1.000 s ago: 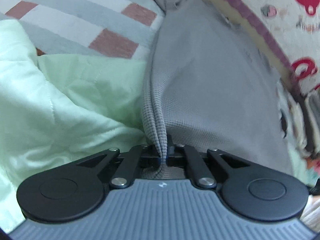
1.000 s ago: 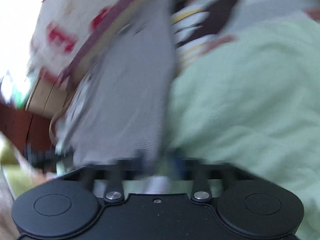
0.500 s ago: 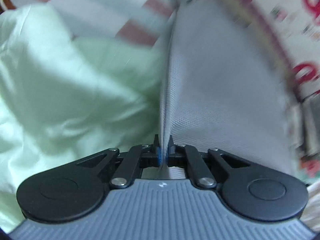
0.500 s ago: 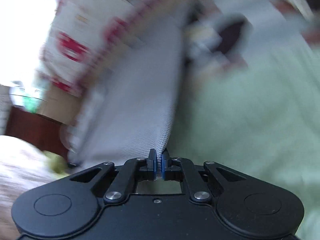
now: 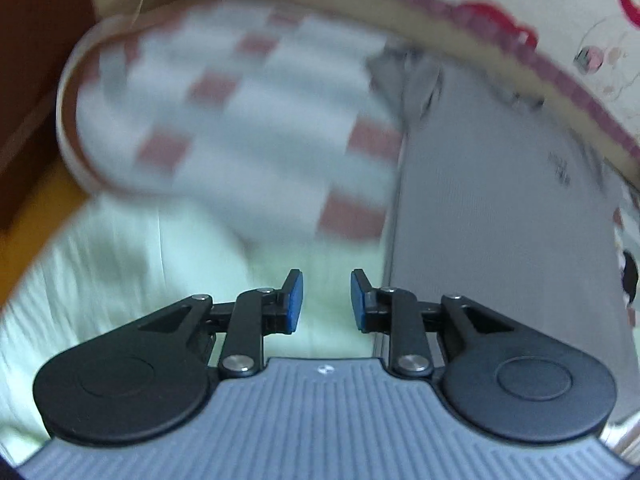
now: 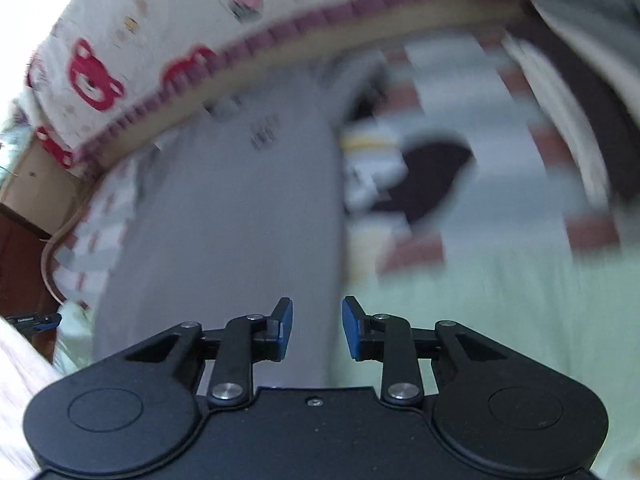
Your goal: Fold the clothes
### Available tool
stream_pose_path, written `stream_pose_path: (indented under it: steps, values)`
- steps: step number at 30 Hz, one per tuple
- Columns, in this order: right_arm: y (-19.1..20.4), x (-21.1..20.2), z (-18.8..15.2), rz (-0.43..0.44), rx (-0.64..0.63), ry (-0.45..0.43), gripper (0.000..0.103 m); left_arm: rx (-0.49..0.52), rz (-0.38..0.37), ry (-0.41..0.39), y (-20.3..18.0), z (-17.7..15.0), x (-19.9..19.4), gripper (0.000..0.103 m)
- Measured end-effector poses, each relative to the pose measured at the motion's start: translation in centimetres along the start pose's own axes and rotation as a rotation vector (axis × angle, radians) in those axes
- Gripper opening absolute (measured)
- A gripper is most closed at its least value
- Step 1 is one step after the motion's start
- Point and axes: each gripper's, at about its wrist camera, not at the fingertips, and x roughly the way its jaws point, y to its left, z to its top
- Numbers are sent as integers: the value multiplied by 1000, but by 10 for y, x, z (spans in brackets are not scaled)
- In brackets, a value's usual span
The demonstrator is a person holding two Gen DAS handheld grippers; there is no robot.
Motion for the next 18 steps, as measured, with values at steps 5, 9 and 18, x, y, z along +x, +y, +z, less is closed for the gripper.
stream_pose_path:
  steps: [5,9,18]
  values:
    - [37,-35,117,183,15,-44,37,108,-54,-112,-38,109,-43,31]
    - [80,-59,216,279,53,-81,39,174,-88,-241,-103,179,-68,32]
    - [97,-22,351,6,148,-118,47,206,-155,-401,-231,202,14,53]
